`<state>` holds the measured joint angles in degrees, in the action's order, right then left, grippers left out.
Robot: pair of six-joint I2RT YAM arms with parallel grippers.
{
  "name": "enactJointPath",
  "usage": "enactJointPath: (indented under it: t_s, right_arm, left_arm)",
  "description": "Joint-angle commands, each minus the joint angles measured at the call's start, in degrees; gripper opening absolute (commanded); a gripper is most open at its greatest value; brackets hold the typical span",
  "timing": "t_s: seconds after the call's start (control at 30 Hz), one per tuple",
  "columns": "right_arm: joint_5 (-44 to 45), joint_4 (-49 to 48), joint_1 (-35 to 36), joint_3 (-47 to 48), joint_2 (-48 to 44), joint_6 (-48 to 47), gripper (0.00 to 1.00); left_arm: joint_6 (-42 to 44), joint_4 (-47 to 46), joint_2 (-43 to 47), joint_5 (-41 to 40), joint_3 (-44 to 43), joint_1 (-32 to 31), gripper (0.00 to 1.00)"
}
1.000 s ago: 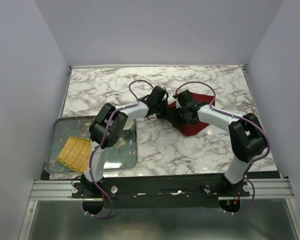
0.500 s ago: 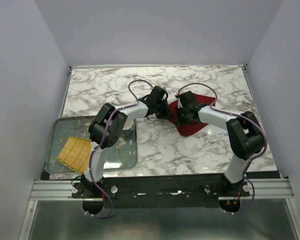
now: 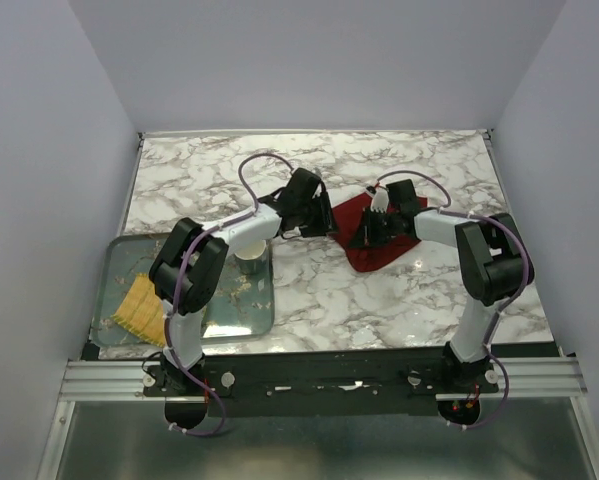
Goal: Fold the napkin, place the utensils inside, and roll it up
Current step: Roll the napkin with the utensil
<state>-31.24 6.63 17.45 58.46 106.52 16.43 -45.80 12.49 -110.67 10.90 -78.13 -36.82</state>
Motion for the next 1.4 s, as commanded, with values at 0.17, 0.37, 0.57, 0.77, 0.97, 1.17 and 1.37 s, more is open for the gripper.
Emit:
enactJointPath:
  t_s: [0.17, 0.37, 0.57, 0.77, 0.97, 1.17, 1.37]
  right_arm:
    - [-13.2, -0.7, -2.4, -2.6, 6.4, 2.6, 0.01]
    - [-14.3, -0.6, -2.7, -2.0, 7.6, 1.9, 0.01]
    - [-14.6, -0.7, -2.8, -1.5, 8.2, 1.8, 0.01]
    - [-14.6, 0.0, -2.8, -1.2, 7.9, 0.6, 0.0]
    - [-14.3, 2.1, -2.8, -0.2, 8.1, -1.2, 0.01]
    - [-7.5, 8.3, -1.5, 2.1, 5.1, -4.4, 0.12]
    - [9.1, 19.4, 3.0, 4.4, -5.5, -6.4, 0.41]
  left_arm:
    - [-9.7, -6.6, -1.4, -0.4, 6.5, 0.6, 0.74]
    - [-12.6, -9.9, -4.5, -1.1, 5.9, 0.6, 0.75]
    - [-17.4, -10.0, -6.1, -6.0, 8.2, 0.6, 0.64]
    - [-17.4, -10.1, -7.1, -12.5, 9.6, 0.4, 0.44]
    - [-12.9, -7.0, -8.2, -16.5, 6.4, 0.1, 0.09]
    - [-12.3, -2.1, -8.0, -17.7, 4.8, -0.6, 0.0]
    - [-13.0, 6.4, -7.8, -18.6, 0.8, -2.0, 0.0]
